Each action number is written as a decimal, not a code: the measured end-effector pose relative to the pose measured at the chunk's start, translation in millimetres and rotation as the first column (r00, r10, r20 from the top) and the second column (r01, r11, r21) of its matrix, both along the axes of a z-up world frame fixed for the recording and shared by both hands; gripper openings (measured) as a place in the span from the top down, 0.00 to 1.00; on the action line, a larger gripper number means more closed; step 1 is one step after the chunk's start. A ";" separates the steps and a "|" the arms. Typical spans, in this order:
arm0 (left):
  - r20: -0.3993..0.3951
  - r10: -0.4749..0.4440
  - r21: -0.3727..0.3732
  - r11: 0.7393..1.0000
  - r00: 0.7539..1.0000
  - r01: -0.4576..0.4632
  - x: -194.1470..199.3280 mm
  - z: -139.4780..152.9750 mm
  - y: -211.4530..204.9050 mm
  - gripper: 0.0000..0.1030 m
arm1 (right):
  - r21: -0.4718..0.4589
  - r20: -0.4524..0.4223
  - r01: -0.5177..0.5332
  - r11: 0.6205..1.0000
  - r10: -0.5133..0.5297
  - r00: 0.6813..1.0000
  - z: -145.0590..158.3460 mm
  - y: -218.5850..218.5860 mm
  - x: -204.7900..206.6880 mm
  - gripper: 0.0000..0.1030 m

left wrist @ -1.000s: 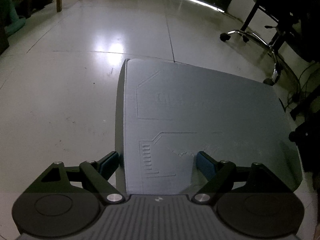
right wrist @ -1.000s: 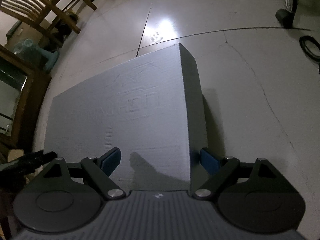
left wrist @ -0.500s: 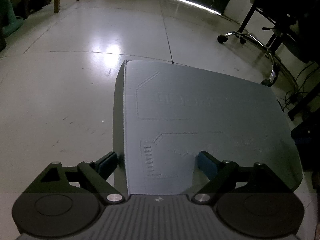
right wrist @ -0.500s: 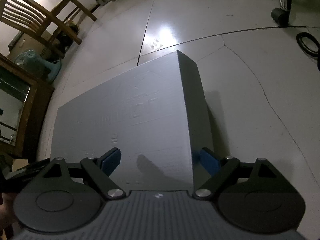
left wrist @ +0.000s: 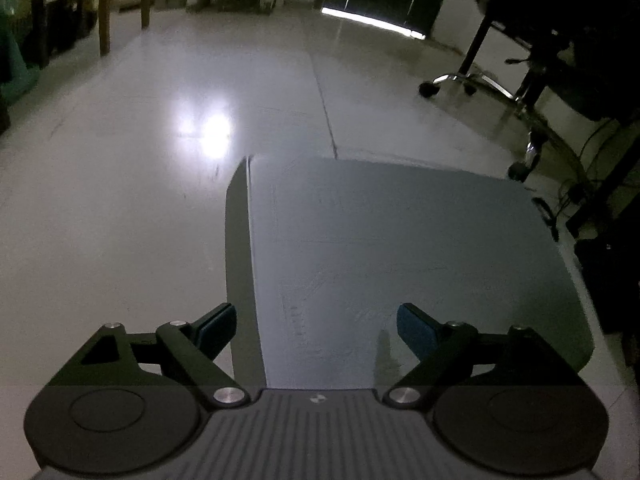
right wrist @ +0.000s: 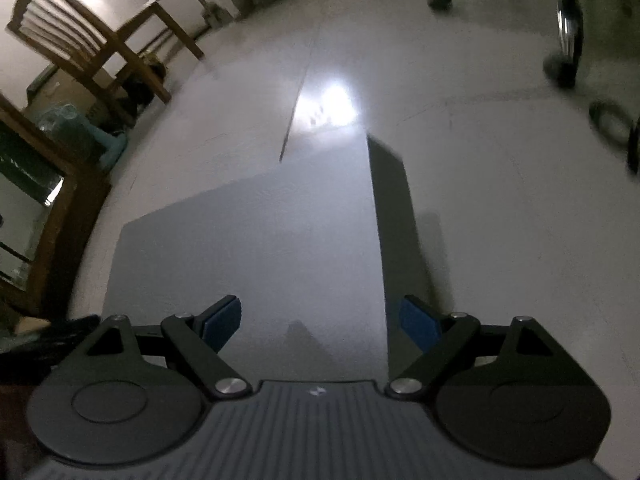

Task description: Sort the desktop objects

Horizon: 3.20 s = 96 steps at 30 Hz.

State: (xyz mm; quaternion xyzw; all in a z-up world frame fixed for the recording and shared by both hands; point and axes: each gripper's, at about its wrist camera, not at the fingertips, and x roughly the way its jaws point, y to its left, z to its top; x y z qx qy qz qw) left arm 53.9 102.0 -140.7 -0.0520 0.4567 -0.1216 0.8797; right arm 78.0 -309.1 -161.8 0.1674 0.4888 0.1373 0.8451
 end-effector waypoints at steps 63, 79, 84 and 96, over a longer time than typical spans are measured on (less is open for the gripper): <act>-0.107 0.142 0.251 0.962 0.984 -0.111 40.5 59.4 -92.7 0.00 | -0.444 -0.154 0.021 0.896 -0.099 0.983 35.7 134.9 22.7 0.01; -0.051 0.091 0.267 0.961 0.995 -0.075 0.1 213.6 -93.1 0.00 | -0.370 -0.122 0.050 0.928 -0.102 0.987 188.3 139.2 -6.9 0.00; -0.030 0.067 0.282 0.958 0.997 -0.056 -14.2 263.7 -102.2 0.00 | -0.357 -0.095 0.047 0.933 -0.086 0.992 249.0 144.6 -33.7 0.00; -0.029 0.091 0.242 0.967 0.995 -0.082 -58.3 339.7 -100.2 0.00 | -0.360 -0.073 0.096 0.928 -0.130 0.989 336.6 141.7 -82.0 0.00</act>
